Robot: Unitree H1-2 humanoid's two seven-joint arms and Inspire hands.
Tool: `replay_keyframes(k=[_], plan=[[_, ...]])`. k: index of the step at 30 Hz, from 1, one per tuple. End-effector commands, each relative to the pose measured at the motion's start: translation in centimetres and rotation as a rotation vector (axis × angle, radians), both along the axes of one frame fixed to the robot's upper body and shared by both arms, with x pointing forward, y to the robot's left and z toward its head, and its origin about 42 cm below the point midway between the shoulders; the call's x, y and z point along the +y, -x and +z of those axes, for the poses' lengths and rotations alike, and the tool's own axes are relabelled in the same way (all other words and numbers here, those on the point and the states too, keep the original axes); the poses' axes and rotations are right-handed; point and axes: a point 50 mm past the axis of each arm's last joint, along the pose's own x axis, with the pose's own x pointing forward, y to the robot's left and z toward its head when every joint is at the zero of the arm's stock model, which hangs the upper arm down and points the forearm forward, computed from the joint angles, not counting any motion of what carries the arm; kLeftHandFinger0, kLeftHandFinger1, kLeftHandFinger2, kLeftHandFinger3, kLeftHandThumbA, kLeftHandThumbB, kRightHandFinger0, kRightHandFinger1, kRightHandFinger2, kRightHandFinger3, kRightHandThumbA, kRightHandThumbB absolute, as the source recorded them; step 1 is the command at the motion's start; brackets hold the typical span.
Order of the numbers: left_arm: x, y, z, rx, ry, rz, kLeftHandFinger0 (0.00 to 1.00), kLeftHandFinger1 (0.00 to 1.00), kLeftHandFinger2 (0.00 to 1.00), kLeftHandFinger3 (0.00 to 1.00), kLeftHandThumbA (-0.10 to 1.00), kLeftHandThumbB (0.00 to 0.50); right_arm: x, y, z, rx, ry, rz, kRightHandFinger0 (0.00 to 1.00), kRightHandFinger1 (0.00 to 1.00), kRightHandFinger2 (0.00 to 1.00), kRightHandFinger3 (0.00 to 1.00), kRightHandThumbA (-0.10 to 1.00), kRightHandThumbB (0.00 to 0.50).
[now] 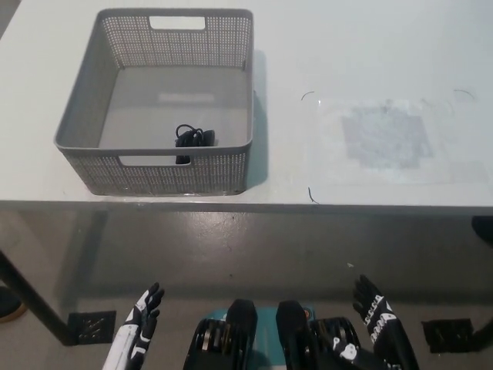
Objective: Use the right hand to pick up a webcam and put it into a container on the left side
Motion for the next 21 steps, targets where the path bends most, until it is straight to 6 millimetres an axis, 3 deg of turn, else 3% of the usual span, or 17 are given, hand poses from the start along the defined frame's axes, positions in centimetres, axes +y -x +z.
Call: replay_keyframes(k=[1,12,21], plan=[[-0.3,-0.4,0.8,-0.059,0.021,-0.017,1.00,1.00,1.00,1.00,1.00,0.188,0.0,-0.5,1.2,-0.102,-0.025,0.015,1.00,1.00,1.00,1.00,1.00,0.090],[-0.1,-0.7,0.9,-0.063,0.013,-0.006,1.00,1.00,1.00,1.00,1.00,0.162,0.2,-1.6,1.5,-0.137,0.008,0.044,1.00,1.00,1.00,1.00,1.00,0.100],[0.1,-0.8,0.9,-0.067,-0.001,-0.001,1.00,1.00,1.00,1.00,1.00,0.144,0.2,-2.0,1.7,-0.156,0.046,0.059,1.00,1.00,1.00,1.00,1.00,0.136]])
